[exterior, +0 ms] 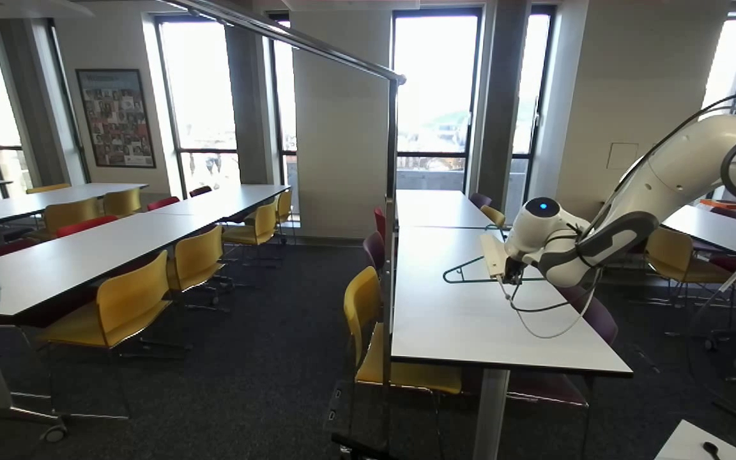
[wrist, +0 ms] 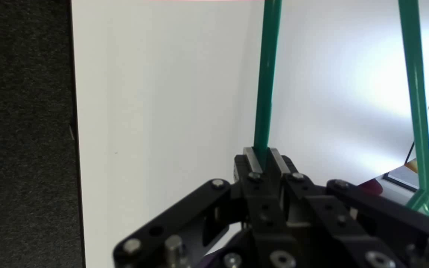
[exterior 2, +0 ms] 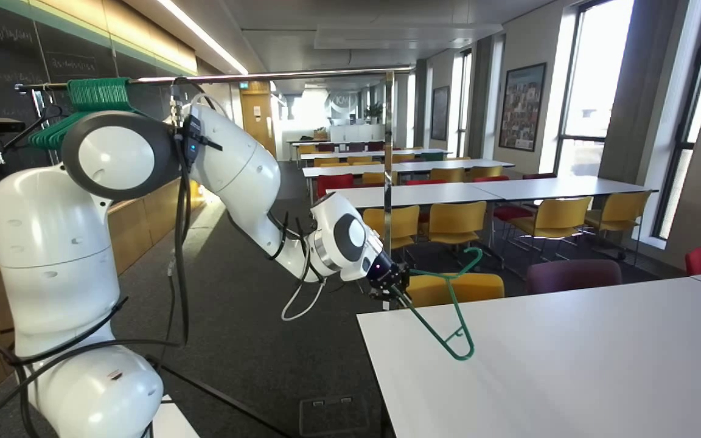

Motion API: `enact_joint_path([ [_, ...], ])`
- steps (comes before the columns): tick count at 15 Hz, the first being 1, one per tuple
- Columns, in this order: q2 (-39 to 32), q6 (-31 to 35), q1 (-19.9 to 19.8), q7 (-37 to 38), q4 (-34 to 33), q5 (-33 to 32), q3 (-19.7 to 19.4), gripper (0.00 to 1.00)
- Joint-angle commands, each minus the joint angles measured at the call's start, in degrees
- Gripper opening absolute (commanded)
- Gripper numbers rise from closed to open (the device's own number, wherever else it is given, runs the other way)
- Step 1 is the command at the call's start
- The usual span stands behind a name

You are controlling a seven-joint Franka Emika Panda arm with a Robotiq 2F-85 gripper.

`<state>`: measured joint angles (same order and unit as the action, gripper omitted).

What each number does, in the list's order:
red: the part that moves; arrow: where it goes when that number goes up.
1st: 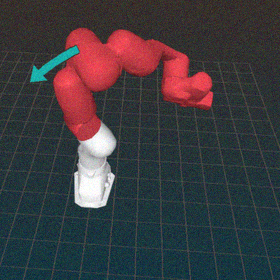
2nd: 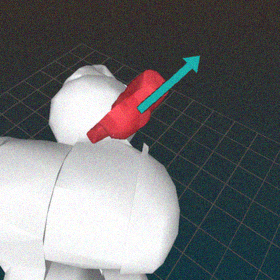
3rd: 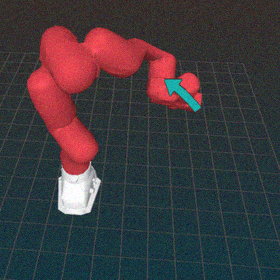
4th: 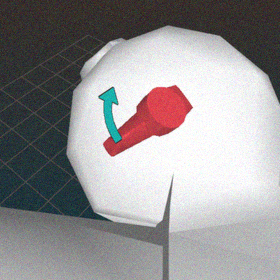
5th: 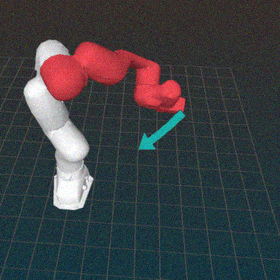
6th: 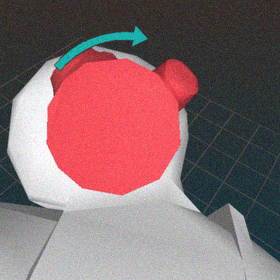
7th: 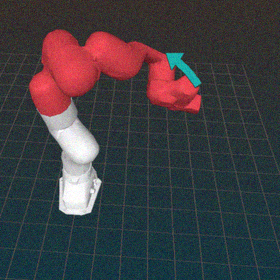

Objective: Lift the hanger from the table and put it on the rail

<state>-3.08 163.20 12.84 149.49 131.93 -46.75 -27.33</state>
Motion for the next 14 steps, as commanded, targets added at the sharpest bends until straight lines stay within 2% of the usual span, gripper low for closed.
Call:
enact_joint_path([
  [1,3.77,0.36,0.70,-0.03,0.23,-0.86,-2.39,0.02],
  [7,5.36,0.22,-0.41,-0.09,-0.52,-1.46,-2.49,0.02],
  [14,7.45,-0.47,0.12,-0.18,0.58,-1.98,0.76,0.02],
])
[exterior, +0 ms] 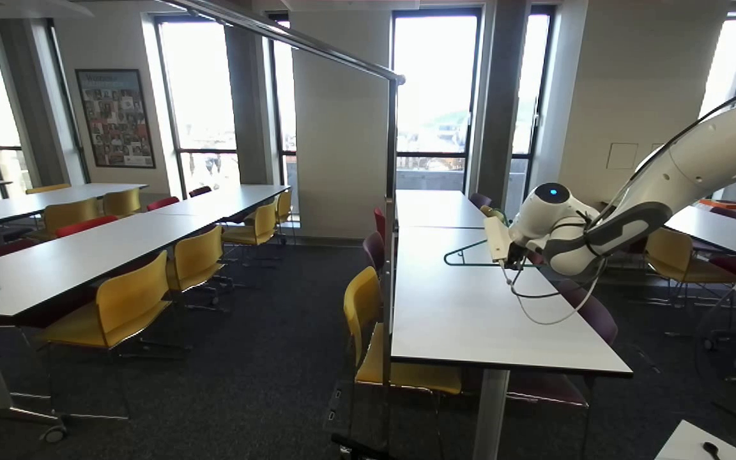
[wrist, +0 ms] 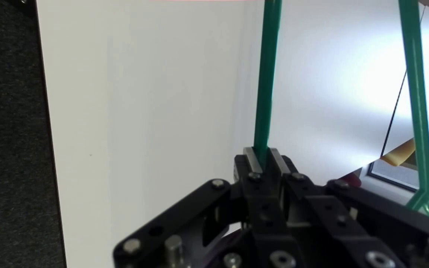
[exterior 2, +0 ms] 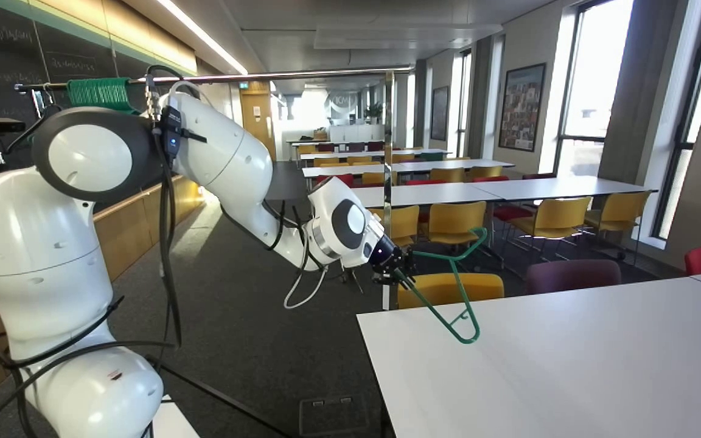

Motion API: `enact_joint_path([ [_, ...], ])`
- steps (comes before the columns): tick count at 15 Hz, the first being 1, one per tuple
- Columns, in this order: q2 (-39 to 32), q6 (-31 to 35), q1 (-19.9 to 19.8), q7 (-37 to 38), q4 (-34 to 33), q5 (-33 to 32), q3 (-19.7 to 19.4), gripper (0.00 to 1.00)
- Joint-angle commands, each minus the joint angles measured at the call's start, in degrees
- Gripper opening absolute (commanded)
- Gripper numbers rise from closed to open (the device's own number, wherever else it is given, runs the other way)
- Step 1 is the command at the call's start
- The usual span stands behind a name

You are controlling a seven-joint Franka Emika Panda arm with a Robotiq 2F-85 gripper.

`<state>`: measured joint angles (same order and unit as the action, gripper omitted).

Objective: Lift the hanger from the table and put it on the rail

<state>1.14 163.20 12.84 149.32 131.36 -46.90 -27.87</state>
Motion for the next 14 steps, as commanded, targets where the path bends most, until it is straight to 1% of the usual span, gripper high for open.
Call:
enact_joint_path([
  [1,3.46,-0.51,0.06,0.00,1.24,-2.06,1.97,0.02],
  [3,3.93,-0.59,-0.32,0.00,1.19,-2.28,3.39,0.02],
  [9,5.58,-0.33,-4.62,0.00,-0.42,-1.64,8.48,0.02],
  [11,6.24,-0.52,-6.84,0.00,-0.45,-1.47,11.13,0.02],
  [14,7.48,-0.78,-11.37,0.00,-0.30,-1.84,16.54,0.02],
])
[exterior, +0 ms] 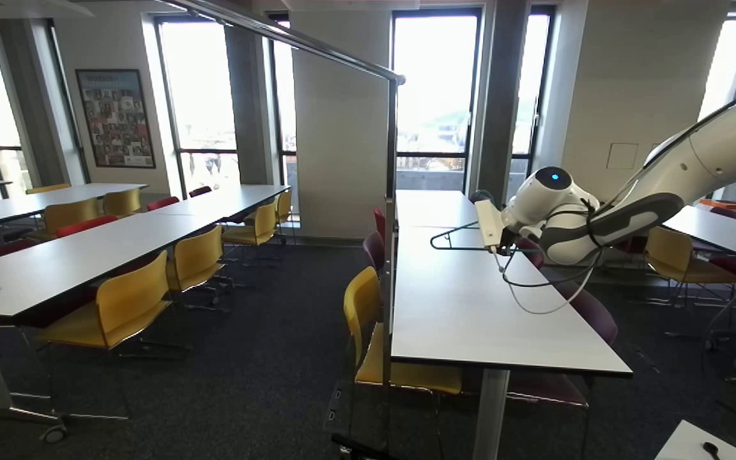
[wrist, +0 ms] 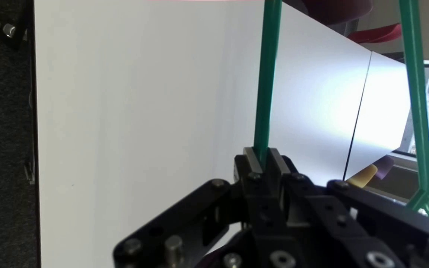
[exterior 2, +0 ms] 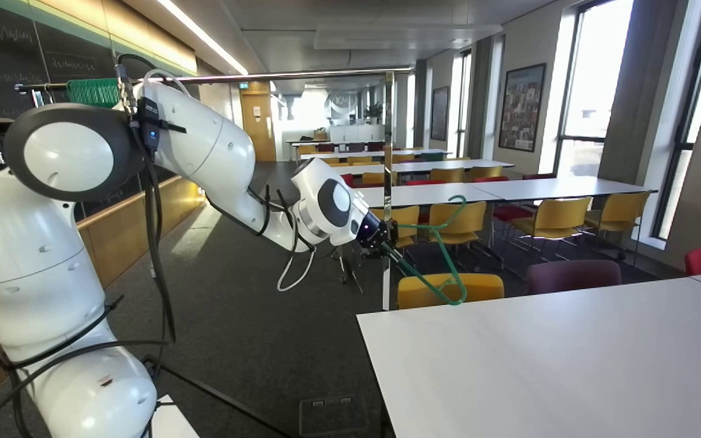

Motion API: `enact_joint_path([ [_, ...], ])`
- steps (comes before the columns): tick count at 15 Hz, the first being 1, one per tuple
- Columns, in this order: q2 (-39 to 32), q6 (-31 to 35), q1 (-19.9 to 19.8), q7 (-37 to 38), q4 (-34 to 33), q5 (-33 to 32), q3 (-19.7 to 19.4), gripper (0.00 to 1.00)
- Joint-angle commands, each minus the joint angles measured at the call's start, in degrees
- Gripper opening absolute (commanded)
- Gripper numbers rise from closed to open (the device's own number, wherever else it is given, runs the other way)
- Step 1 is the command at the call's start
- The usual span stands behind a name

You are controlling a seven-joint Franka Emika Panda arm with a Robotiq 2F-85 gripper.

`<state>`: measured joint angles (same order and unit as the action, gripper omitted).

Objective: Lift the hanger from the table and put it on the rail

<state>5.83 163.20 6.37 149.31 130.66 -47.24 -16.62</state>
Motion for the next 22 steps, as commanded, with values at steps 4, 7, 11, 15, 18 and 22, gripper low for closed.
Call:
enact_joint_path([
  [4,6.35,-0.70,-11.93,-0.01,1.99,-1.13,14.32,0.02],
  [7,10.29,0.04,-19.44,-0.01,3.76,-0.35,23.29,0.02],
  [11,17.07,1.96,-33.33,0.00,7.69,2.95,38.96,0.02],
  [15,25.53,6.05,-47.98,0.00,12.83,12.51,56.10,0.02],
  [18,31.64,11.47,-56.95,-0.01,16.31,23.19,67.48,0.02],
  [22,37.81,15.44,-64.51,-0.05,18.00,37.16,79.14,0.02],
])
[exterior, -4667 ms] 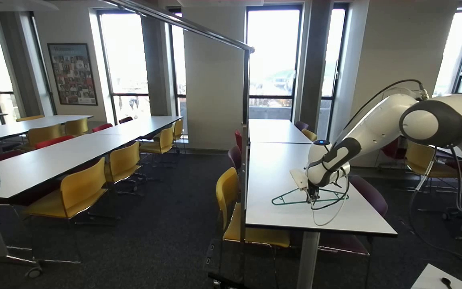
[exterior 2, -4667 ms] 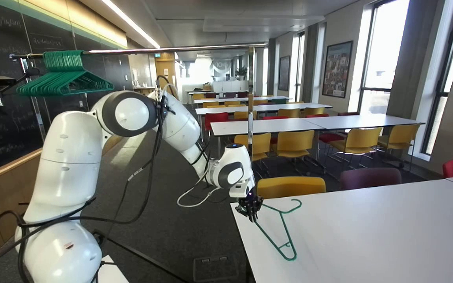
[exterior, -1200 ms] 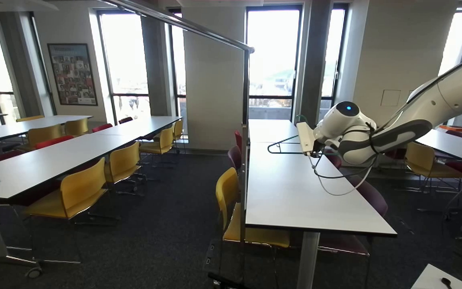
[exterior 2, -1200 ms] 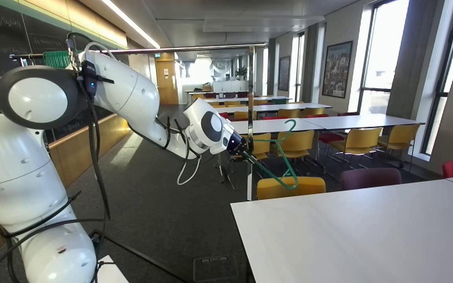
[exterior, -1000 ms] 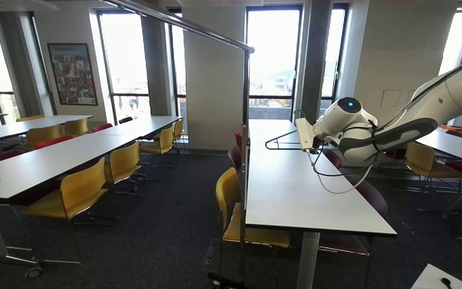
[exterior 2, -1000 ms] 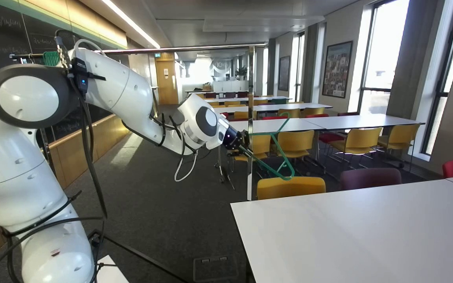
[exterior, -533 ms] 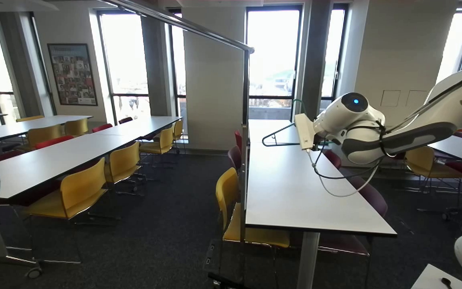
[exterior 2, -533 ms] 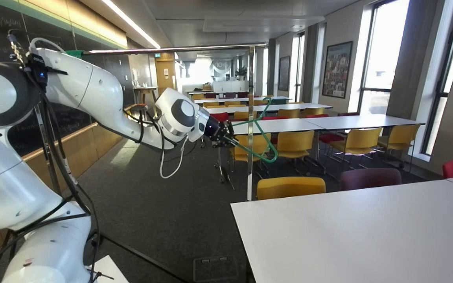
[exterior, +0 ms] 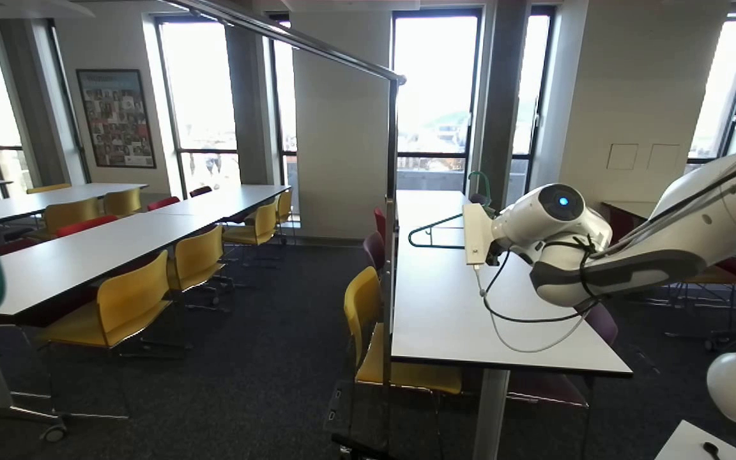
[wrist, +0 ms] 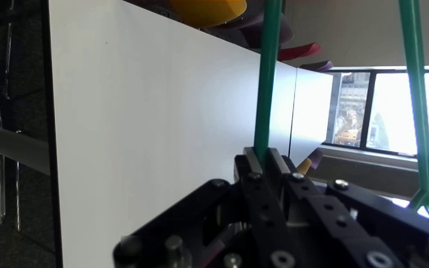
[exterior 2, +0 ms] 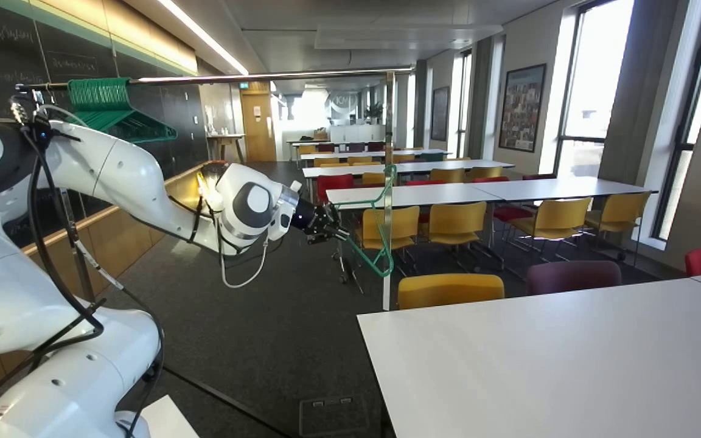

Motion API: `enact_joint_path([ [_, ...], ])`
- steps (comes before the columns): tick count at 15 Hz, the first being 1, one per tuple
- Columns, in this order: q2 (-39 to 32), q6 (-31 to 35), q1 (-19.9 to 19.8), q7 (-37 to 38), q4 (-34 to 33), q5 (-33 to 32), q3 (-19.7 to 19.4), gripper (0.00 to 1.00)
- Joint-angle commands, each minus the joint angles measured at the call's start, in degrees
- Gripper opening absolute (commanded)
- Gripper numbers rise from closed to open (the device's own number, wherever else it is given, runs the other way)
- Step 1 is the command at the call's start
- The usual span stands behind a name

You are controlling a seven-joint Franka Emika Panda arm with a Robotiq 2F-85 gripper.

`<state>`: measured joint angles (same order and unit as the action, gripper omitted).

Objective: Lift the hanger from the table and put it on the rail

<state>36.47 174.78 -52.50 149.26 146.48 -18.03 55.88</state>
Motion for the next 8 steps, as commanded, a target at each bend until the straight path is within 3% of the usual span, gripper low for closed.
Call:
enact_joint_path([
  [1,8.44,4.25,-6.76,-0.01,2.17,10.62,8.63,0.02],
  [4,12.57,4.75,-9.74,-0.01,1.93,17.11,13.85,0.02],
  [8,14.79,2.23,-10.16,-0.77,0.55,20.11,15.76,0.02],
])
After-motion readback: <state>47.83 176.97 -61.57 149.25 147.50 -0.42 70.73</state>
